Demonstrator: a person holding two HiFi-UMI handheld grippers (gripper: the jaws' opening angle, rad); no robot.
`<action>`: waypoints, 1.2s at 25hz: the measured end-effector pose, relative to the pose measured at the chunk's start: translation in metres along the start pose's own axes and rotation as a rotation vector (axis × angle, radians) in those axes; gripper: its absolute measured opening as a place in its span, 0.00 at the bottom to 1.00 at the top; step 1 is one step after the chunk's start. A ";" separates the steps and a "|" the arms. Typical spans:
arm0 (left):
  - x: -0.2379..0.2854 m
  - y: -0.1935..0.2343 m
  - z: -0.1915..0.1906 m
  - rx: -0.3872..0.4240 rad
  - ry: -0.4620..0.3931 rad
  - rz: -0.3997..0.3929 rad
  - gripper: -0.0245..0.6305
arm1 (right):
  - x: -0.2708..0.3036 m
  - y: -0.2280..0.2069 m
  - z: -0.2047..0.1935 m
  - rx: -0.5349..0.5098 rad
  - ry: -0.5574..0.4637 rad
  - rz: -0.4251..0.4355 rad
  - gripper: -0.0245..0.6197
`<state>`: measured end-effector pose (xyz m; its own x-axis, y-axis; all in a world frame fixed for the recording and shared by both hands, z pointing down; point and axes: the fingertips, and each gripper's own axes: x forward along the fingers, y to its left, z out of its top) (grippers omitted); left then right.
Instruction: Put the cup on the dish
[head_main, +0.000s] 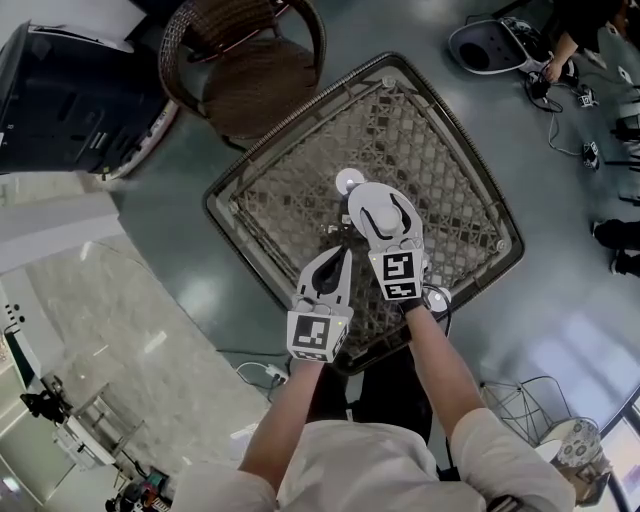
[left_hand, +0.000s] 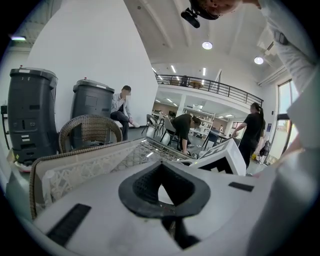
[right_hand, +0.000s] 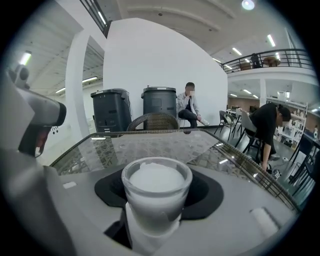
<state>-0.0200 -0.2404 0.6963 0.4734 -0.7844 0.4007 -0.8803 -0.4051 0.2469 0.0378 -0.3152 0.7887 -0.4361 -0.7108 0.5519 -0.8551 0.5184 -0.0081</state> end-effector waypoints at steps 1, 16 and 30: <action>0.000 0.001 0.001 -0.004 -0.003 0.002 0.04 | 0.000 -0.001 0.000 -0.004 -0.001 -0.003 0.43; -0.014 -0.001 0.005 -0.002 -0.005 -0.008 0.04 | 0.005 -0.009 -0.015 -0.060 0.085 -0.053 0.44; -0.051 -0.017 0.037 -0.025 -0.065 -0.044 0.04 | -0.076 0.015 0.008 0.060 0.062 -0.067 0.69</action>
<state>-0.0307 -0.2112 0.6389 0.5082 -0.7952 0.3308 -0.8570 -0.4290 0.2854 0.0563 -0.2571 0.7398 -0.3609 -0.7110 0.6035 -0.8978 0.4401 -0.0185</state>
